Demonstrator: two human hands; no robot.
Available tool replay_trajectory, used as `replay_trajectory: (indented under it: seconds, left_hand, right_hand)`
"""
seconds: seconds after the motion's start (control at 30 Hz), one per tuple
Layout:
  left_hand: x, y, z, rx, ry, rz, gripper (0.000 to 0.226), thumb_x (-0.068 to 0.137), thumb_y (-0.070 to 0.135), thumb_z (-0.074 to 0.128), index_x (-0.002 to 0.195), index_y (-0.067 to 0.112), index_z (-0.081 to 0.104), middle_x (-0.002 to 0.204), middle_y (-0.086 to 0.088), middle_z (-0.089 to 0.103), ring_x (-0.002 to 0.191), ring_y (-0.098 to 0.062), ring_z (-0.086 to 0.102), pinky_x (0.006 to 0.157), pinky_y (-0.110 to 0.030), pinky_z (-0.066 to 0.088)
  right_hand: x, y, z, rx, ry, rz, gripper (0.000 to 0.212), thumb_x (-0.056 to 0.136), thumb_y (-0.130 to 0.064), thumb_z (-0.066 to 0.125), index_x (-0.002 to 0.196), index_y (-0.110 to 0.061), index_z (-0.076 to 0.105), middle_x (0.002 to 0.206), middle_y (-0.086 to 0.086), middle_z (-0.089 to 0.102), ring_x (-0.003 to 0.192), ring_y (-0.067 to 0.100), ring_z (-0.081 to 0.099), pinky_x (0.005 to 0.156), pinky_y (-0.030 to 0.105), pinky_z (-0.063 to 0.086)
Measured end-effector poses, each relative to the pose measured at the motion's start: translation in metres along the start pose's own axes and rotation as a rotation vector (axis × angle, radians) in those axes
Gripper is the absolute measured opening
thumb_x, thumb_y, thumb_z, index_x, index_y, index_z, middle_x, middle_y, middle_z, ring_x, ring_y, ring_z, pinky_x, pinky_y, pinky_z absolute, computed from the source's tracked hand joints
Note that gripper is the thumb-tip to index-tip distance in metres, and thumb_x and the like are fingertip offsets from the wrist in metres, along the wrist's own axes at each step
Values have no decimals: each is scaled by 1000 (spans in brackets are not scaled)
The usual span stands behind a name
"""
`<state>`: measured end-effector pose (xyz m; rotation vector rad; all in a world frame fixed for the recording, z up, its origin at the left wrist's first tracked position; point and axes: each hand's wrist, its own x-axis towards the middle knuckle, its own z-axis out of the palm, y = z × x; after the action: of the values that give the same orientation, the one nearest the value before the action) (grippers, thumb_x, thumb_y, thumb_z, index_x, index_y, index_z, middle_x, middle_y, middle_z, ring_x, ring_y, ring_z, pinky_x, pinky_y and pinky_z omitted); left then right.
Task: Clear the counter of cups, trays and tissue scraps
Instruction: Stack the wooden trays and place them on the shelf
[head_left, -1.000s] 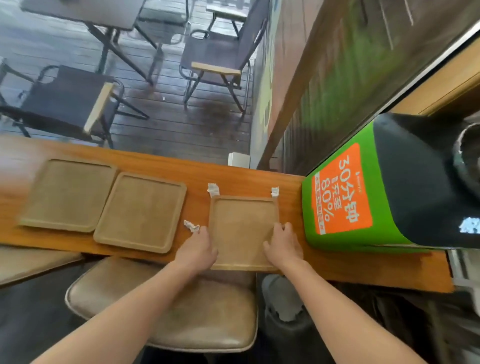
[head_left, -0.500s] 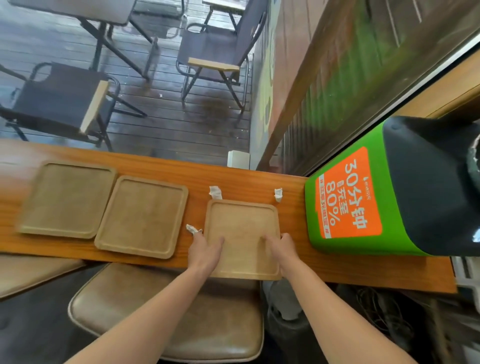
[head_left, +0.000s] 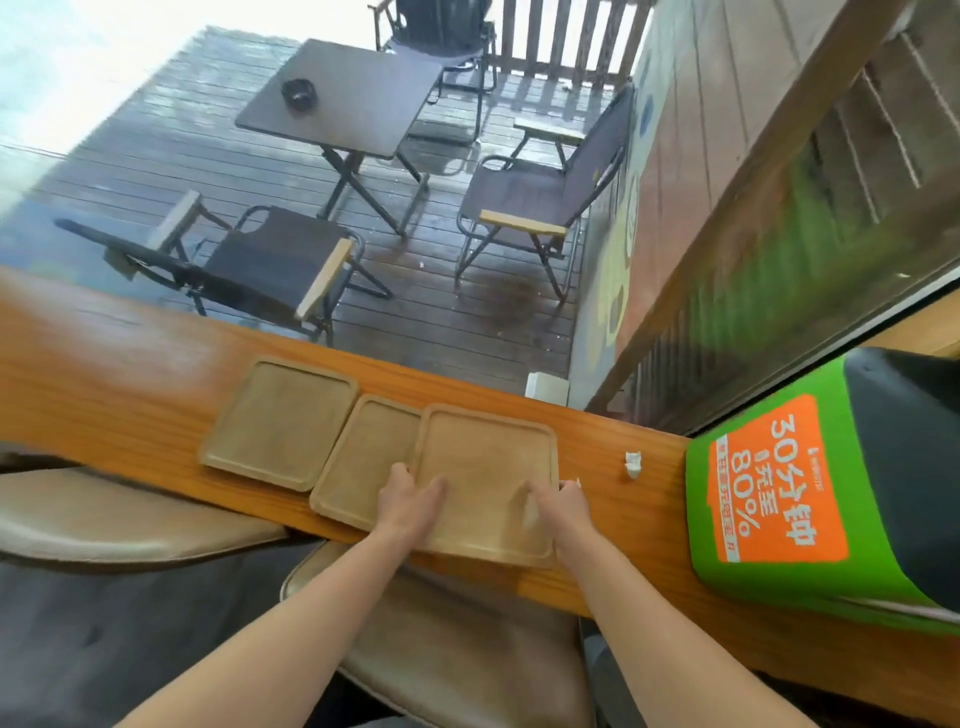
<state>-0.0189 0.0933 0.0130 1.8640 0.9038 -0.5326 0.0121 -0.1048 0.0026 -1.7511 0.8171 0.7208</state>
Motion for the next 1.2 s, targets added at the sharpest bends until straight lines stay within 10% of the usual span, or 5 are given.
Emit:
replay_trajectory:
  seconds: [0.87,1.2]
  left_hand:
    - [123,-37,-141,510,-360,74,49,96,25,58,138,4,41,140,-13,39,100,-19,48,85,-27,44]
    - [116,-36,-141,614,-249,86,46,97,33,55,132,5,47,139,-15,39,123,-32,47,104,-38,43]
  right_hand:
    - [-19,-49,175,-160,125,289,68,95,-31,60,150,-7,29,149,14,43,132,33,46,99,41,45]
    - [-15,-45,177,-230,96,258,74,92,-35,62,152,-7,29,154,13,35,137,33,40,107,43,42]
